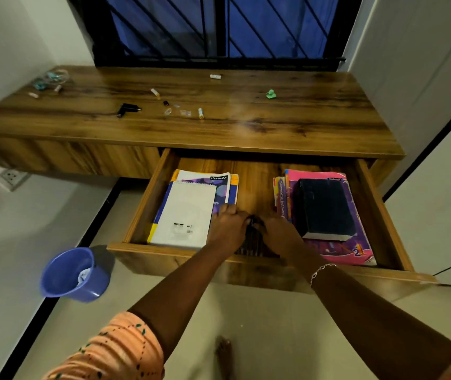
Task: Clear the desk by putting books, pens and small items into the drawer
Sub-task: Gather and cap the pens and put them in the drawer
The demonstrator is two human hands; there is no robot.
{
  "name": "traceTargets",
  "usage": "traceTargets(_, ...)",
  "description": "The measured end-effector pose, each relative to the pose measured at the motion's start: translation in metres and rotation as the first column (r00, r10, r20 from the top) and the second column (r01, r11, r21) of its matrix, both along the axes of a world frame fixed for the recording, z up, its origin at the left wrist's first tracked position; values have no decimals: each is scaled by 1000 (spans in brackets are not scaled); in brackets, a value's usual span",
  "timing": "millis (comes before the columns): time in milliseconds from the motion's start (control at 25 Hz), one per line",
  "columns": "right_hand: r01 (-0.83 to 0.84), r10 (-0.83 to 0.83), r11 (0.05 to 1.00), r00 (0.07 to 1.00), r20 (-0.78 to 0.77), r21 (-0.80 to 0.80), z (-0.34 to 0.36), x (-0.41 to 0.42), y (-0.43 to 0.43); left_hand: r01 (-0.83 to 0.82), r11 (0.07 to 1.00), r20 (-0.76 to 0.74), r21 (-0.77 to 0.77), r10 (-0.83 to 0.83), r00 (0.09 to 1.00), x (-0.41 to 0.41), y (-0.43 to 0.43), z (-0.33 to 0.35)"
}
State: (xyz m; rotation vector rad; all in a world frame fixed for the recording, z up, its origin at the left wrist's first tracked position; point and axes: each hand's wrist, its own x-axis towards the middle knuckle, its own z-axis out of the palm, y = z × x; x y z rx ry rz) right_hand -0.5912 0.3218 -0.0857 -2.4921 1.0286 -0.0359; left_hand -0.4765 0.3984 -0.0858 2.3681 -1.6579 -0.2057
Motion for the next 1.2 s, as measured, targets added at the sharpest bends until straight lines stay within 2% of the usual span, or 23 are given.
traceTargets(120, -42, 42, 999, 999, 28, -8, -6, -10, 19, -22, 999, 30, -43, 23, 999, -10, 22, 0)
traceTargets(200, -90, 90, 996, 996, 13, -24, -11, -18, 29, -30, 1000, 26, -1, 30, 999, -13, 35, -5)
traceTargets(280, -179, 176, 979, 984, -40, -95, -13, -26, 36, -37, 998, 24, 60, 35, 999, -18, 48, -9)
traceTargets(400, -314, 301, 929, 949, -95, -197, -5, -32, 41, 11, 999, 53, 37, -13, 998, -20, 55, -18)
traceTargets(560, -381, 380, 897, 924, -51, -225, -7, -33, 37, 48, 997, 106, 56, -54, 993, -15, 51, -20)
traceTargets(720, -385, 396, 875, 918, -24, -292, -18, -26, 18, 67, 996, 124, 62, -74, 989, -6, 37, -21)
traceTargets(880, -357, 379, 874, 925, 6, -329, -19, -14, -6, 199, 979, 82, 36, -202, 976, 14, 21, -19)
traceTargets(1000, -323, 367, 873, 929, 56, -364, -22, -1, -31, 234, 972, 86, 27, -235, 968, 30, -4, -19)
traceTargets(1200, -251, 316, 859, 946, 76, -446, -24, 24, -81, 230, 973, -25, 14, -229, 973, 57, -51, -19)
